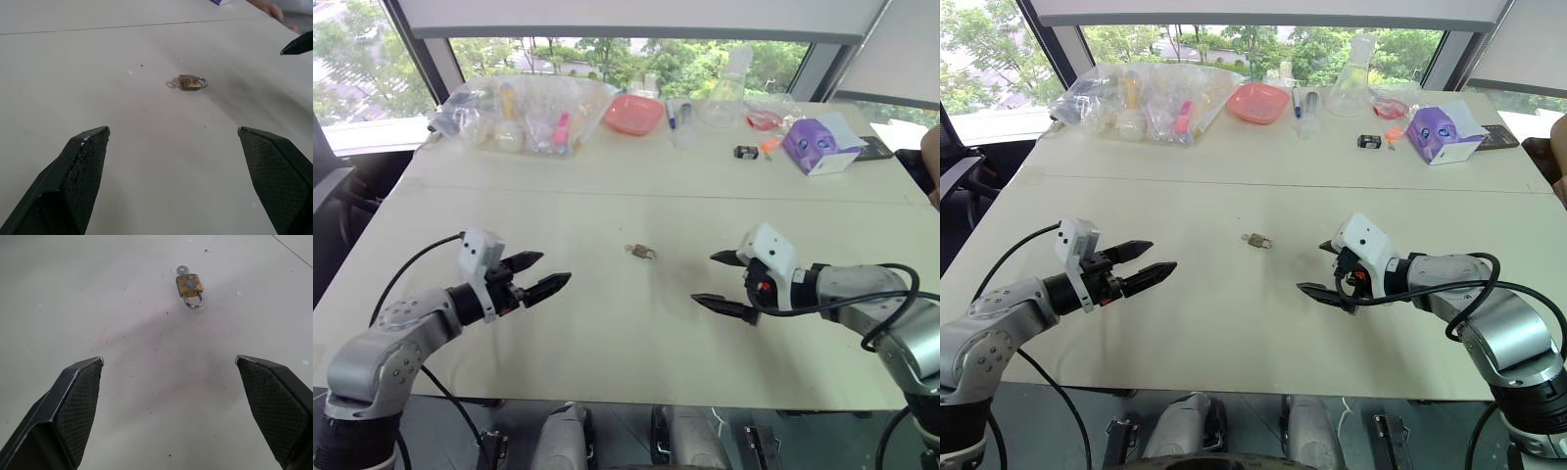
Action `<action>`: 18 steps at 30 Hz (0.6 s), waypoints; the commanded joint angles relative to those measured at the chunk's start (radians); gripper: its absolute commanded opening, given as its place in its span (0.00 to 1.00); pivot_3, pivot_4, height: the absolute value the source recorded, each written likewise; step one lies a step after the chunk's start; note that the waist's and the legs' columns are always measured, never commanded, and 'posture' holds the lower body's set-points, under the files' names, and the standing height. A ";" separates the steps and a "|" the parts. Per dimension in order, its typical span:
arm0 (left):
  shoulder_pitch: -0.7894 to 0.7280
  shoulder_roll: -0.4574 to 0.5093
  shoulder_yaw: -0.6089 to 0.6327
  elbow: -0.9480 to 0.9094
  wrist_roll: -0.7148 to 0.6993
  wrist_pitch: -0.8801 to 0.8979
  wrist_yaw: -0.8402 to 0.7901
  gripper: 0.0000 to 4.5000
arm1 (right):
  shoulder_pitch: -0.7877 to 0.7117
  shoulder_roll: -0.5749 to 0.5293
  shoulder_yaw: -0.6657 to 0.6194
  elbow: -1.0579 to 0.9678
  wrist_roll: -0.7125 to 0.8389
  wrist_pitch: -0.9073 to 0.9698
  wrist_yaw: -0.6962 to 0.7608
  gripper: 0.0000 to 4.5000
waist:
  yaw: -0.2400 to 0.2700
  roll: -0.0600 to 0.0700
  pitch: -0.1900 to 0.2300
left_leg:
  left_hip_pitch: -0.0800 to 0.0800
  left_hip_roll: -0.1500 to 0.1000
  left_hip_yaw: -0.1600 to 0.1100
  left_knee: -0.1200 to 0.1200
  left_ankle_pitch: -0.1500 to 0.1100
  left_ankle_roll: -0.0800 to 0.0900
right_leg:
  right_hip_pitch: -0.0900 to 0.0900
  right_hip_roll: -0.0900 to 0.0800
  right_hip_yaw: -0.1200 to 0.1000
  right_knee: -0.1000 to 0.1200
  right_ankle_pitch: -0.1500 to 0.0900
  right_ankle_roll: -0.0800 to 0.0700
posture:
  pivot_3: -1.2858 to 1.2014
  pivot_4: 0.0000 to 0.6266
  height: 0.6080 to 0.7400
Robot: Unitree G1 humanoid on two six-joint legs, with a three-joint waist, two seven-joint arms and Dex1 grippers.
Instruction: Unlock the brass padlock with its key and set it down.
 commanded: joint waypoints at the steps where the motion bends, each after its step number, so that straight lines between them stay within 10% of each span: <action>1: -0.019 0.002 0.001 -0.004 0.004 -0.017 -0.007 0.96 | -0.020 0.008 -0.007 -0.006 -0.008 -0.016 -0.007 1.00 | 0.000 0.000 0.000 | 0.000 0.000 0.000 0.000 0.000 0.000 | 0.000 0.000 0.000 0.000 0.000 0.000 | 0.52 0.24 1.00; 9: -0.095 0.012 -0.007 0.030 -0.003 0.010 -0.006 0.96 | -0.112 -0.038 0.053 0.049 -0.071 0.018 0.006 1.00 | 0.000 0.000 0.000 | 0.000 0.000 0.000 0.000 0.001 -0.001 | 0.000 0.000 0.000 0.000 0.000 0.000 | 0.52 0.24 1.00; 18: -0.300 0.277 -0.151 0.156 0.110 -0.055 -0.345 0.96 | -0.438 0.135 0.248 0.234 -0.113 0.051 0.038 1.00 | -0.006 0.000 0.000 | 0.000 0.000 0.001 -0.001 0.002 -0.003 | -0.001 0.001 0.000 0.000 0.000 -0.001 | 0.52 0.24 1.00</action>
